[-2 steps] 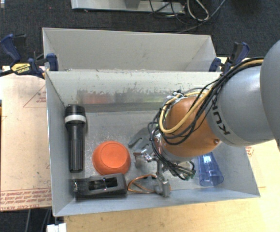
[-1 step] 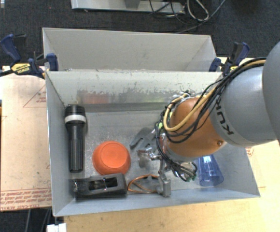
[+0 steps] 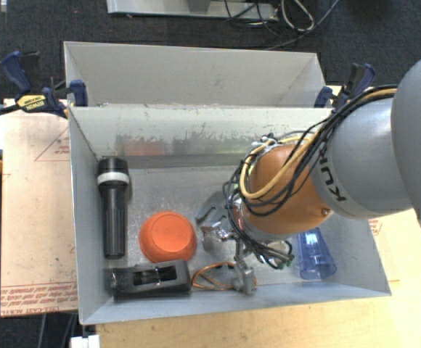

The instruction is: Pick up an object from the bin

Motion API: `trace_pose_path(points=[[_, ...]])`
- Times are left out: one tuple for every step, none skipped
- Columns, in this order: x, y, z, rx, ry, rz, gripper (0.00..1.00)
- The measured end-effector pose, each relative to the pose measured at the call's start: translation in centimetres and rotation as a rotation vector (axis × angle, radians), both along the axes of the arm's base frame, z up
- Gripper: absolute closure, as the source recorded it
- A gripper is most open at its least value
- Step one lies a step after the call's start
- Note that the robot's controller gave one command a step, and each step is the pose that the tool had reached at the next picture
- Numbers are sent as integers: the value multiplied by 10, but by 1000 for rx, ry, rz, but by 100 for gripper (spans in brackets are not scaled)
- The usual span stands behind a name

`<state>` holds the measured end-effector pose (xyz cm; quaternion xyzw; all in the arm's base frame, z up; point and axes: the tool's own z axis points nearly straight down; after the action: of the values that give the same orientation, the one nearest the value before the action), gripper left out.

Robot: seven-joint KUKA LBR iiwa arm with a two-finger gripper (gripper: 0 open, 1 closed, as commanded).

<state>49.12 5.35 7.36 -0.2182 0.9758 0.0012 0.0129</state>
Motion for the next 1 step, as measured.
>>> trace_pose_path(points=[[-1,-7,0,3,-2,-80,0]])
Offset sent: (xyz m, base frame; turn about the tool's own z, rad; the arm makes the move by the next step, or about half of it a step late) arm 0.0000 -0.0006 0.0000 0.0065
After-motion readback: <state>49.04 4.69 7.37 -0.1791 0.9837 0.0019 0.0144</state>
